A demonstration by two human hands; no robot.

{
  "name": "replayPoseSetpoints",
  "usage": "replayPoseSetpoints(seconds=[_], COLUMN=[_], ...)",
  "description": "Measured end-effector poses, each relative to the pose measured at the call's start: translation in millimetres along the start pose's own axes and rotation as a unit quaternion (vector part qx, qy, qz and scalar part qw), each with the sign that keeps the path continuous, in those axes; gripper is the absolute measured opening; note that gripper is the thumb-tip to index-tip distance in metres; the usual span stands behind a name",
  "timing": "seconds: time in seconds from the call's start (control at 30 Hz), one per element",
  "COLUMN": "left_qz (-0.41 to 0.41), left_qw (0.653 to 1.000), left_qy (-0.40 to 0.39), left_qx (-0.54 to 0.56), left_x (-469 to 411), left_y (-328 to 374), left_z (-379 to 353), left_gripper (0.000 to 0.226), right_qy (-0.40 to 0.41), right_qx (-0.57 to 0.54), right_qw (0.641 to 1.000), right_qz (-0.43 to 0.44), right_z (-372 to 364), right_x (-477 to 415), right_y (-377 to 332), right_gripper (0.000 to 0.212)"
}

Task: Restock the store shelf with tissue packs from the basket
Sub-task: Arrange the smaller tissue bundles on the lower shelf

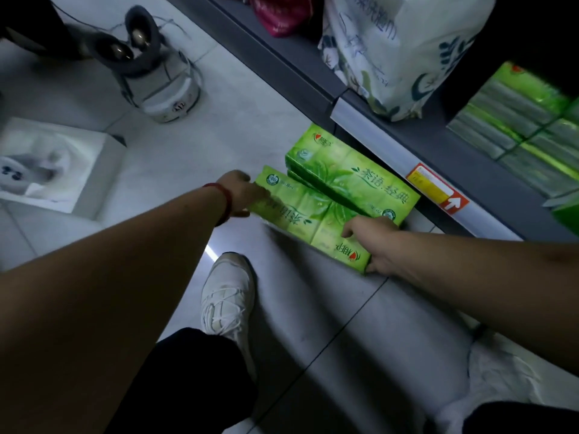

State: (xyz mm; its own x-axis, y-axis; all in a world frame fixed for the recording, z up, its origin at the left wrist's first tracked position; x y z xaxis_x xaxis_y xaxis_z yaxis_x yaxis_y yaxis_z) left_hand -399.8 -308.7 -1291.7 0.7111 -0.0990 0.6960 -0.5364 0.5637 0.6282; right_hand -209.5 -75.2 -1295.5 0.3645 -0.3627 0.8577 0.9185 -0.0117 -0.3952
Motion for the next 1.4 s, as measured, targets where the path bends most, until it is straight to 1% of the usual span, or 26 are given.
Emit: replayPoseSetpoints(seconds=[0.03, 0.13, 0.2, 0.23, 0.37, 0.4, 0.43, 0.5, 0.57, 0.6, 0.67, 0.7, 0.73, 0.8, 0.87, 0.93, 1.0, 1.1, 1.2, 1.27, 1.3, 1.33, 1.4], left_qz=[0.013, 0.030, 0.036, 0.035, -0.008, -0.026, -0.049, -0.101, -0.150, -0.174, -0.219, -0.242, -0.259, -0.264, -0.227, -0.193, -0.189, -0.207, -0.224, -0.228, -0.229, -0.229, -0.230], left_qw=[0.999, 0.993, 0.985, 0.981, 0.964, 0.958, 0.953, 0.943, 0.928, 0.915, 0.888, 0.873, 0.862, 0.852, 0.864, 0.887, 0.889, 0.866, 0.848, 0.832, 0.826, 0.821, 0.818], left_qy=[0.005, 0.023, 0.040, 0.046, 0.090, 0.102, 0.109, 0.122, 0.120, 0.110, 0.086, 0.084, 0.086, 0.071, 0.034, 0.016, 0.017, 0.043, 0.028, 0.008, 0.001, -0.005, -0.014], left_qx=[0.038, 0.114, 0.165, 0.184, 0.250, 0.266, 0.277, 0.292, 0.320, 0.346, 0.396, 0.414, 0.428, 0.447, 0.449, 0.420, 0.416, 0.453, 0.480, 0.505, 0.516, 0.523, 0.526], left_x=[7, 41, 72, 89, 159, 179, 197, 234, 270, 286, 311, 322, 332, 342, 343, 343, 345, 349, 353, 356, 357, 357, 358], left_y=[-8, -23, -24, -21, 2, 9, 17, 35, 51, 61, 78, 85, 90, 86, 72, 63, 65, 77, 94, 103, 107, 111, 120], left_z=[8, 41, 70, 84, 141, 153, 164, 184, 198, 202, 209, 211, 212, 199, 175, 159, 157, 166, 165, 158, 154, 150, 141], left_gripper=[0.061, 0.053, 0.050, 0.045, 0.019, 0.015, 0.016, 0.024, 0.033, 0.038, 0.058, 0.062, 0.060, 0.051, 0.056, 0.060, 0.062, 0.066, 0.065, 0.060, 0.059, 0.059, 0.058], right_qy=[-0.010, -0.017, -0.015, -0.013, -0.008, -0.007, -0.004, 0.012, 0.042, 0.053, 0.063, 0.066, 0.066, 0.058, 0.033, 0.012, 0.000, -0.031, -0.065, -0.143, -0.186, -0.218, -0.241], right_qx=[-0.001, 0.006, 0.011, 0.014, 0.037, 0.037, 0.028, -0.011, -0.049, -0.062, -0.090, -0.104, -0.112, -0.119, -0.125, -0.137, -0.156, -0.201, -0.300, -0.362, -0.376, -0.373, -0.339], right_qw=[1.000, 1.000, 0.998, 0.996, 0.981, 0.976, 0.971, 0.960, 0.947, 0.942, 0.930, 0.922, 0.914, 0.895, 0.882, 0.881, 0.880, 0.870, 0.857, 0.843, 0.837, 0.834, 0.834], right_qz=[0.005, 0.024, 0.060, 0.083, 0.189, 0.213, 0.236, 0.281, 0.313, 0.326, 0.352, 0.367, 0.383, 0.427, 0.453, 0.453, 0.450, 0.449, 0.414, 0.371, 0.352, 0.344, 0.362], right_z=[-3, -11, -14, -15, -11, -7, -2, 9, 25, 31, 42, 48, 52, 60, 63, 66, 72, 79, 82, 70, 62, 55, 46], right_x=[5, 32, 56, 69, 142, 163, 184, 231, 273, 291, 323, 336, 346, 361, 366, 363, 361, 359, 353, 356, 359, 362, 366], right_y=[-4, -25, -45, -58, -118, -132, -147, -171, -185, -189, -193, -195, -195, -194, -185, -174, -167, -170, -169, -165, -164, -163, -162], right_gripper=[0.046, 0.038, 0.036, 0.037, 0.044, 0.045, 0.044, 0.032, 0.031, 0.029, 0.018, 0.015, 0.015, 0.018, 0.028, 0.040, 0.043, 0.044, 0.047, 0.038, 0.039, 0.045, 0.062])
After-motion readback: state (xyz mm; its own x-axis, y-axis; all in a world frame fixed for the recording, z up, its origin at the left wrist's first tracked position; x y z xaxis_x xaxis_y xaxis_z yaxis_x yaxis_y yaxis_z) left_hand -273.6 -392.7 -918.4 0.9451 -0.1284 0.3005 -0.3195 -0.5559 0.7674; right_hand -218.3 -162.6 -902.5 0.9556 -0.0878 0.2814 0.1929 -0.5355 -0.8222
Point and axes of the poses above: each hand's wrist, its own x-axis away from the middle knuckle, its own z-axis out of the back of the hand, y = z × x, the point moved 10 cm from there along -x, towards the middle knuckle, and after that the axes turned 11 degrees about x, right-handed, at the moved point
